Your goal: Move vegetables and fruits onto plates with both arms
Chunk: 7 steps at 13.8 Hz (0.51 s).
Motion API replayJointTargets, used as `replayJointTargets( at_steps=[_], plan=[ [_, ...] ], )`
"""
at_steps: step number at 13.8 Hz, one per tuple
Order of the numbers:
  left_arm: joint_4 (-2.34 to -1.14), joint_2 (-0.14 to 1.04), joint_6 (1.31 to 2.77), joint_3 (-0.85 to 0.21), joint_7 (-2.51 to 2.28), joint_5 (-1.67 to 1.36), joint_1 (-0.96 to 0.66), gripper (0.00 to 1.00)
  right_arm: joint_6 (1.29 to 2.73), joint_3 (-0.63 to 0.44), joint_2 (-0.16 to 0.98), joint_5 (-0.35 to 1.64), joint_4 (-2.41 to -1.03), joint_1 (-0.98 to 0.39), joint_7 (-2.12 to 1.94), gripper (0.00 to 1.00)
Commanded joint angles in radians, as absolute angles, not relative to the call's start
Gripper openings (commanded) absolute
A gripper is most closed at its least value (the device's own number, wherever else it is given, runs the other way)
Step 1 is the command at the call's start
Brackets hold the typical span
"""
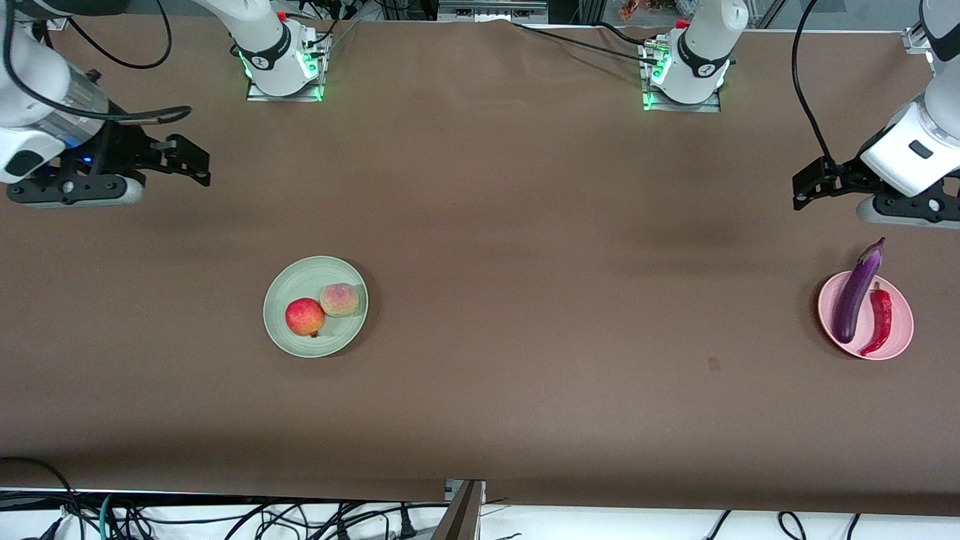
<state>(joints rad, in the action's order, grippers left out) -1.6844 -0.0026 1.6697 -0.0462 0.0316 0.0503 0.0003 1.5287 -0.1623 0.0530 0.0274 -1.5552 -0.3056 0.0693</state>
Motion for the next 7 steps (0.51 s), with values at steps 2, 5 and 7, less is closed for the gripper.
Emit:
replayJointTargets(
  at_steps=[2, 5, 7],
  plan=[
    [-1.703, -0.015, 1.689, -0.043, 0.02, 0.075, -0.012, 1.0, 1.511, -0.146, 0.026, 0.015, -1.58, -0.288, 0.029, 1.0],
    [-1.701, -0.014, 1.689, -0.046, 0.029, 0.072, -0.012, 1.0, 1.513, -0.152, 0.023, 0.012, -1.579, -0.29, 0.006, 1.0],
    [-1.701, -0.015, 1.686, -0.044, 0.035, 0.067, -0.012, 1.0, 1.517, -0.147, 0.031, -0.003, -1.577, -0.301, 0.011, 1.0]
  ],
)
